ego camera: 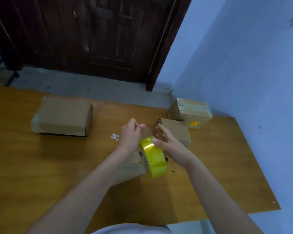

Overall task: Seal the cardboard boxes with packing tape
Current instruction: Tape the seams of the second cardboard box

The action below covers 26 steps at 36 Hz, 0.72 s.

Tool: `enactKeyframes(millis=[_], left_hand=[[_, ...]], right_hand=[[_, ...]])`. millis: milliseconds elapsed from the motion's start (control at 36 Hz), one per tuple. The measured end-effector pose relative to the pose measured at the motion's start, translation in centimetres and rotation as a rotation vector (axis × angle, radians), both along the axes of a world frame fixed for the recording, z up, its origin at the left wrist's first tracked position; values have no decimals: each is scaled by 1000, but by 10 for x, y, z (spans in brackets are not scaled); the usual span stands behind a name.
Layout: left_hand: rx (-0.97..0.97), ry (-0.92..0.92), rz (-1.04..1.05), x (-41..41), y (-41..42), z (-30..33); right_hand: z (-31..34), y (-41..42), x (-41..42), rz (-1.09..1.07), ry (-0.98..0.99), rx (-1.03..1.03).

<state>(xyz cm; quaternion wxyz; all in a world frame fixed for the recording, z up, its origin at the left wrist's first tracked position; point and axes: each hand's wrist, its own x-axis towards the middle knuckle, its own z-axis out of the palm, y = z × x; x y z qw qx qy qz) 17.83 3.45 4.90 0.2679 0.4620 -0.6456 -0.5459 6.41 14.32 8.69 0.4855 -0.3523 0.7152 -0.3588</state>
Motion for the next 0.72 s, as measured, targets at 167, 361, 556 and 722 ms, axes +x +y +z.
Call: enactKeyframes(millis=[167,361,556,722], left_hand=[[263,60,100,7,-23,-4],[342,29,23,-9,-19,-10],[192,-133,-4,-14,-21,-22],[-19,-357,-201,-10,-16,-52]], right_hand=[[5,30,0,-58,-210,-187],[11,39,8,-111,-122,-286],[2,54,13,-213,19,-57],[-27,75,25,-190,126,275]])
